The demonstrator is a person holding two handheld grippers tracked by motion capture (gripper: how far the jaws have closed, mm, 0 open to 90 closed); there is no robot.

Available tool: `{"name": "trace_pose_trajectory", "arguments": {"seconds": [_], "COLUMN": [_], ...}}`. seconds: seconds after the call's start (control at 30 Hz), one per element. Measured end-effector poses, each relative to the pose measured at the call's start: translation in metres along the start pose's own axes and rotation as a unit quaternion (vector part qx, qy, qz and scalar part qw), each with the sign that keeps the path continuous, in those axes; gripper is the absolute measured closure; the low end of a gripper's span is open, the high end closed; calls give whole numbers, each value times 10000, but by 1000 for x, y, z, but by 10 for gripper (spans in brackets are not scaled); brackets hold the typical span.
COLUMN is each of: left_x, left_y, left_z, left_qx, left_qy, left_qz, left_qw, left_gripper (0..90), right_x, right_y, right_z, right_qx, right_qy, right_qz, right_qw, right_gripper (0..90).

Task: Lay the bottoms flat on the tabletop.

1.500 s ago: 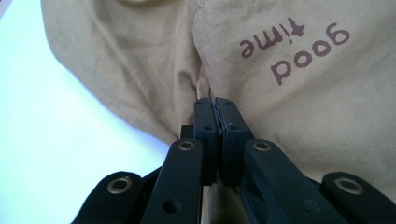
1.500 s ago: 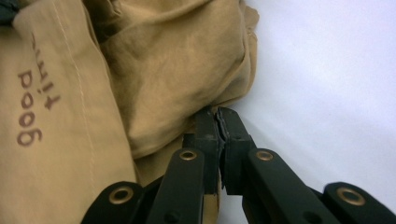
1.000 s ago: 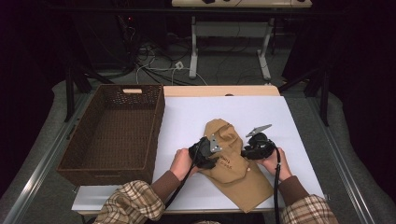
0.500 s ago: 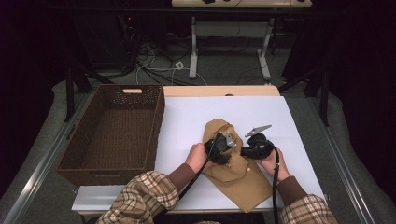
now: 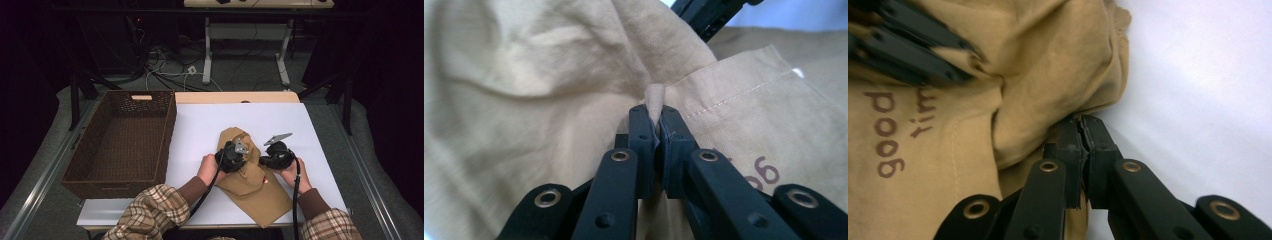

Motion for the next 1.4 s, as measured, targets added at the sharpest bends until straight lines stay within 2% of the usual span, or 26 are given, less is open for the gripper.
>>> {"name": "trace_pose_trajectory", "arguments": {"seconds": [0.1,0.33,0.47,0.73,0.87,0.93,1.0,1.1,1.13,1.17,1.2,1.3,1.4], "left_x": [0,-2,-4,-10,-16,-20,-23,-23,-22,-20,-18,-12,-9], "left_y": [-2,-10,-15,-23,-31,-36,-41,-39,-36,-33,-30,-19,-7], "left_z": [9,28,38,54,59,58,55,53,53,52,52,47,38], "left_qx": [79,171,249,427,289,158,69,49,64,71,71,25,-26], "left_qy": [78,309,427,638,830,904,857,874,865,831,805,735,683], "left_qz": [-32,-118,-68,40,141,191,258,233,191,168,120,57,-42], "left_qw": [9999,9993,9988,9970,9960,9956,9960,9959,9960,9964,9967,9973,9977], "left_gripper": [865,867,867,867,867,867,865,855,848,829,764,584,477], "right_x": [0,0,2,18,30,32,31,22,20,16,14,10,11], "right_y": [0,1,1,0,-6,-9,-10,-6,-5,-3,-1,1,3], "right_z": [1,2,4,16,17,13,8,4,4,3,2,-3,-6], "right_qx": [-34,-64,-73,-120,-248,-294,-329,-176,-159,-146,-134,-121,-74], "right_qy": [-60,-120,-177,-501,-606,-546,-544,-393,-357,-335,-325,-332,-332], "right_qz": [79,38,76,14,-74,-130,-95,88,98,161,209,194,161], "right_qw": [9999,9999,9998,9987,9978,9980,9979,9990,9992,9992,9992,9992,9993], "right_gripper": [882,885,887,888,887,883,856,663,653,624,592,541,519]}}
Point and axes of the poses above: each handheld gripper's, and its own axes: z roughly backward along the jaws, y roughly out of its top, x roughly to its right, the point moved 7 cm from there along -z, roughly forward along the jaws, and after that the axes turned 13 degrees about -y, right-handed, at the moved point
